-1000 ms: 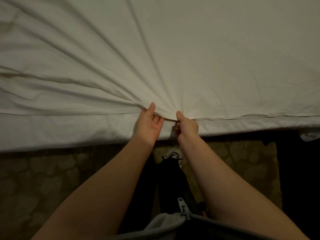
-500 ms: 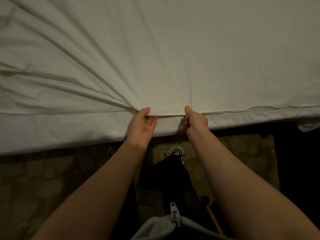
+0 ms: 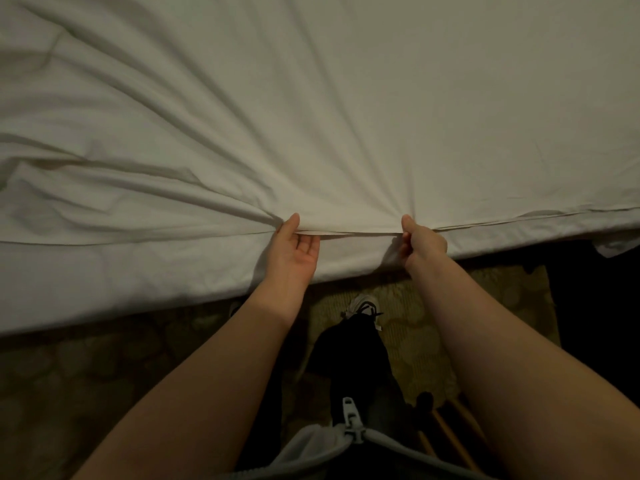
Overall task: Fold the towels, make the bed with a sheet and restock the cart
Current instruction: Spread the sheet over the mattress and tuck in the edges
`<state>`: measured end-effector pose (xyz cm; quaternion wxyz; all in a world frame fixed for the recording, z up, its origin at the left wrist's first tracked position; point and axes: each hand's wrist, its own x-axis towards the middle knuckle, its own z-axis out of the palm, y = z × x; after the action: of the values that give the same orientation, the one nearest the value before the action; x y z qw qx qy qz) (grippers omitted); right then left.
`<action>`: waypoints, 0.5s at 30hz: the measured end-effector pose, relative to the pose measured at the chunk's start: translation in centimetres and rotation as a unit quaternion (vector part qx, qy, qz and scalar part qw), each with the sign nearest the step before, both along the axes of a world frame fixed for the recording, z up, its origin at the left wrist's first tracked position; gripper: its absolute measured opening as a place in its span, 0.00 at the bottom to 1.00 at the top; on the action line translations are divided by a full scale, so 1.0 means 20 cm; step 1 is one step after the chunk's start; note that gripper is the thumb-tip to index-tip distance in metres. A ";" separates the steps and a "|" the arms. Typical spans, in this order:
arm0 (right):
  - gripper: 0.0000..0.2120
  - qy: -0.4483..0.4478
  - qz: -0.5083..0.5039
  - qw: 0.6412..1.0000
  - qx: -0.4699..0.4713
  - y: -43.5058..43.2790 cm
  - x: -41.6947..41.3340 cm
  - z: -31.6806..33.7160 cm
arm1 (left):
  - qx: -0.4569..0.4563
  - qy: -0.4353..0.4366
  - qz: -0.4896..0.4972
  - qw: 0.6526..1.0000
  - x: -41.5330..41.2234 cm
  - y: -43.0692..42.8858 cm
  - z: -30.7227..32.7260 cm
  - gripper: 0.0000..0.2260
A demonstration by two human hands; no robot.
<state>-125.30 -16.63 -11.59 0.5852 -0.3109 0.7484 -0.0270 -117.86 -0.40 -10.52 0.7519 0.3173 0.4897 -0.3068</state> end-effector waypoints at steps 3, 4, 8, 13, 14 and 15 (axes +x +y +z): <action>0.11 0.008 0.006 1.000 -0.003 0.00 0.00 -0.01 | 0.017 0.016 -0.025 0.999 0.00 0.05 -0.01 0.04; 0.11 0.012 0.009 1.000 -0.003 0.00 0.00 -0.01 | 0.025 0.019 -0.032 0.999 -0.01 0.07 -0.02 0.04; 0.10 0.022 0.014 1.000 -0.007 0.01 0.01 -0.01 | 0.019 0.033 -0.012 0.999 -0.03 0.11 -0.03 0.02; 0.10 0.028 0.032 0.999 -0.009 0.00 0.01 -0.02 | -0.006 0.026 0.022 0.999 -0.01 0.15 -0.01 0.02; 0.10 0.030 0.034 0.999 -0.007 0.00 0.01 -0.02 | -0.011 0.023 0.021 0.999 -0.01 0.15 -0.01 0.02; 0.09 0.029 0.036 0.999 -0.006 0.00 0.01 -0.03 | -0.014 0.021 0.020 0.999 -0.02 0.16 -0.01 0.02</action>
<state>-125.10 -16.68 -12.12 0.5616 -0.3420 0.7534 -0.0015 -118.20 2.77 -10.75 0.7517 0.2906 0.5076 -0.3046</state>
